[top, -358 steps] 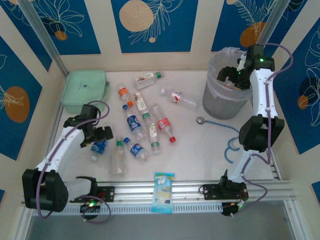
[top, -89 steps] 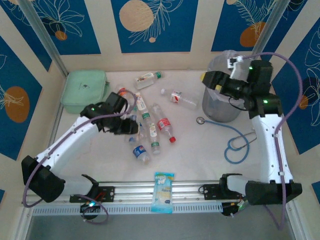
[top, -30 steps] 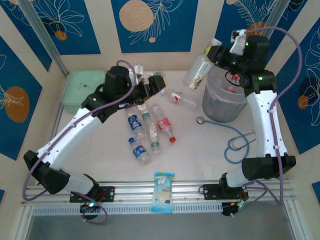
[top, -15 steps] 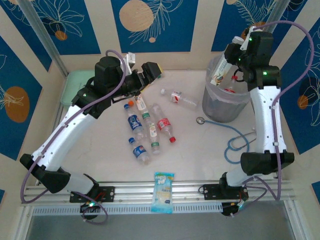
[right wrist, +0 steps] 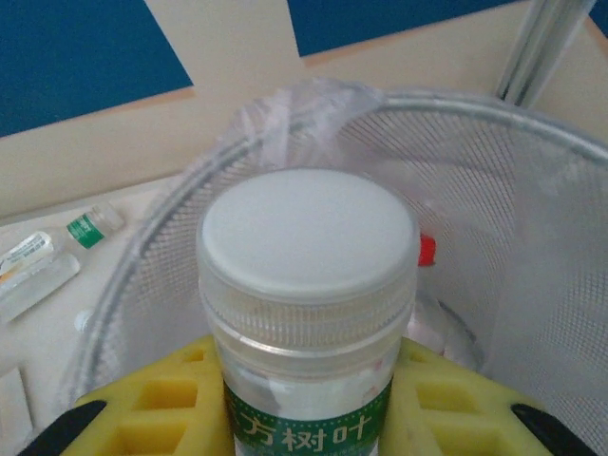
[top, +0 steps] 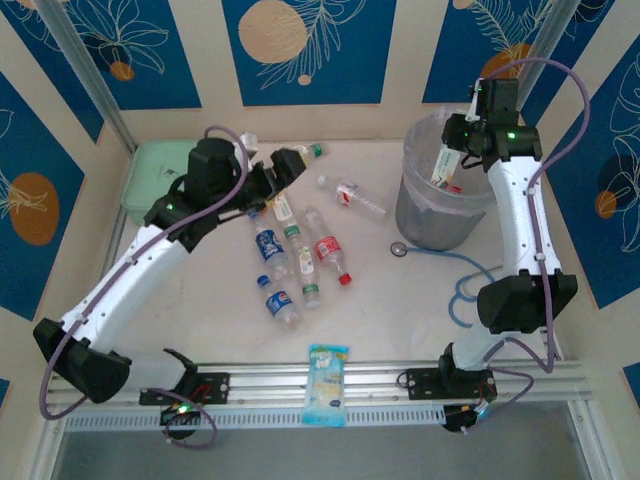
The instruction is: Put the plastic bottles in the bin
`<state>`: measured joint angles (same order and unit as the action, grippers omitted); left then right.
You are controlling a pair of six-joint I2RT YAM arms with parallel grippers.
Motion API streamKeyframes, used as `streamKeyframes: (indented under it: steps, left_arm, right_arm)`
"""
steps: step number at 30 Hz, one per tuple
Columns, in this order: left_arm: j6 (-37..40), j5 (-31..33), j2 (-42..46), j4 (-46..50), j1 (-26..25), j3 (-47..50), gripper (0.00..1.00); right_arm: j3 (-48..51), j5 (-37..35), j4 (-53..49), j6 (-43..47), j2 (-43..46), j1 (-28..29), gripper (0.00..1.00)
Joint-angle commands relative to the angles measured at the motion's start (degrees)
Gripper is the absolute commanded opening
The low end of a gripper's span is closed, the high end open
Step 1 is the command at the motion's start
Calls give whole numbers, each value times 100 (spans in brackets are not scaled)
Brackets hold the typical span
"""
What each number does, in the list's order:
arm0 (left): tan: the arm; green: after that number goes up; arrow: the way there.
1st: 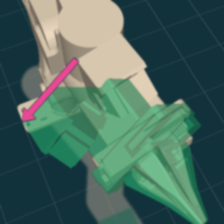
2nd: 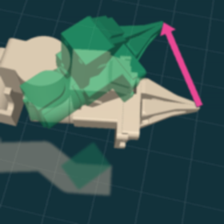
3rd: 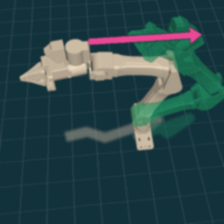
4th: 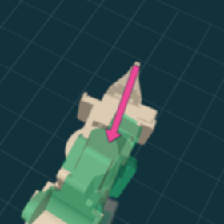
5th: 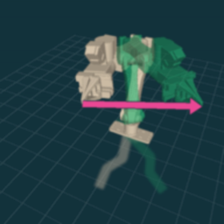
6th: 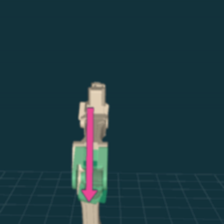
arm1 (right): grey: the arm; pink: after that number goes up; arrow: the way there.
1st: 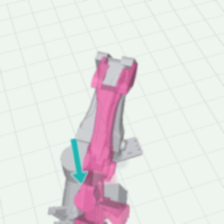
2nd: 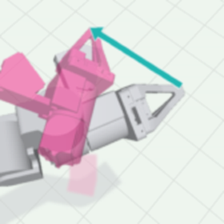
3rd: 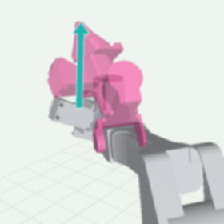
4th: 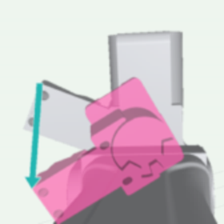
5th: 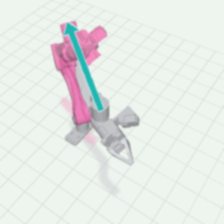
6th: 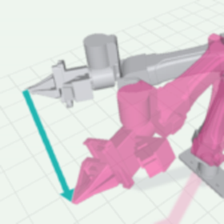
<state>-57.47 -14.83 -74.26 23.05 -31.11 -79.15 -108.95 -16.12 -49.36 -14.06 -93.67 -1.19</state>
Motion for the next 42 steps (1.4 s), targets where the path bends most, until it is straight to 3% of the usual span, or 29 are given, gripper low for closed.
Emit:
streamKeyframes:
  steps: [1,11,18,26,35,42]
  left_arm:
    - [422,262,294,64,129,649,100]
    - [1195,735,515,657,173,2017,100]
    - [1450,485,299,799,167,2527,100]
    - [1597,403,568,1846,-1,2791,100]
    - [977,178,1005,1891,-321,3448,96]
    - [781,-290,639,1166,-483,3524,100]
  right_arm:
    - [99,442,-181,-29,111,-232,5]
    - [518,1216,-29,69,-145,-773,5]
    - [973,1703,405,114,-631,-838,4]
    - [1293,1955,844,33,-1260,-859,6]
    - [1614,2069,1288,-215,-1451,-970,29]
    - [1110,2285,729,-267,-1086,-1082,61]
